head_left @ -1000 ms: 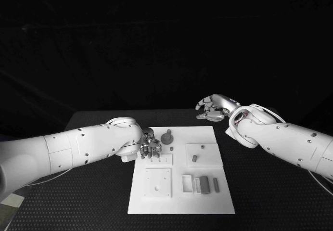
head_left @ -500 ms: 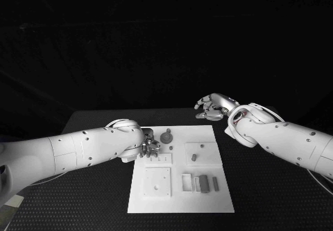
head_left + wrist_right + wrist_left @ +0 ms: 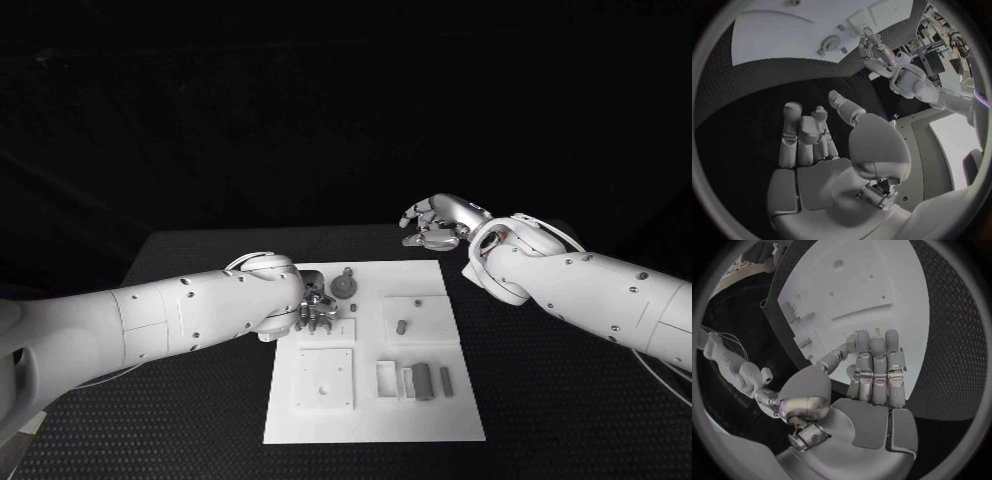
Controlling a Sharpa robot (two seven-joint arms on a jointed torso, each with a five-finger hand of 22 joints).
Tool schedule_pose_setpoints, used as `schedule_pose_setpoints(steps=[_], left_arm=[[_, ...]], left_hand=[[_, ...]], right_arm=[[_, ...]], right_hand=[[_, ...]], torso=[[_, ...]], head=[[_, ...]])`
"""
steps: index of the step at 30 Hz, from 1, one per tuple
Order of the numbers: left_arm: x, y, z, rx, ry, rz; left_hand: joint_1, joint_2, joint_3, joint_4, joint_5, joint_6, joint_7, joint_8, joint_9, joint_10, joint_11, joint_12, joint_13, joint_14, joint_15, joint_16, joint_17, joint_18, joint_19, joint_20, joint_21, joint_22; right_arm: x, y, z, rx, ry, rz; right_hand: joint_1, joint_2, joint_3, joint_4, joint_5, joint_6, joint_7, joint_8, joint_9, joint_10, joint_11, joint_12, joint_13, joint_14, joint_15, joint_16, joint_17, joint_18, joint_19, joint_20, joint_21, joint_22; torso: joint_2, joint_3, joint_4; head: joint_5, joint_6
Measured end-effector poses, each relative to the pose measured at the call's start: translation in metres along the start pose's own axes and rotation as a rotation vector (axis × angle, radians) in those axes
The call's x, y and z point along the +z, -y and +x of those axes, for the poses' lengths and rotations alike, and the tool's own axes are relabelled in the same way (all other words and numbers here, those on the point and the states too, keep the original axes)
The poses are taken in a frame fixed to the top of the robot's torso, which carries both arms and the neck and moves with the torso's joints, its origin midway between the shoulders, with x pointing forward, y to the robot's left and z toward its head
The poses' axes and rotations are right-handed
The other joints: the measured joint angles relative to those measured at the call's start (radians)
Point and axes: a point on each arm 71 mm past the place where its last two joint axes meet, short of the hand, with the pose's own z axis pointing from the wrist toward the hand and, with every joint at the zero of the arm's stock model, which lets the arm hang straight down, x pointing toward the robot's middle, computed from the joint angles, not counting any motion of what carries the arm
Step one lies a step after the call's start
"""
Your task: Assemble the parts on the task board
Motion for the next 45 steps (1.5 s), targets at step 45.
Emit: schedule_pose_setpoints(steps=[45], left_arm=[[0.0095,-0.0001,0.0091,0.036,0.010,-0.002]], left_hand=[[-0.005,-0.005,0.000,0.003,-0.004,0.000,0.000,0.002,0.003,0.000,0.000,0.006,-0.001,0.000,0.000,0.004,-0.005,0.000,0.000,0.000,0.000,0.005]], right_arm=[[0.0005,-0.0023,0.0018,0.002,-0.014,-0.005]], right_hand=[[0.000,0.000,-0.006,0.000,0.000,0.004,0.002,0.000,-0.001,0.000,0.000,0.000,-0.002,0.000,0.000,0.000,0.000,0.000,0.001,0.002,0.000,0.000]], torso=[[0.000,0.0006,0.0017]], head=[[0.000,-0.001]])
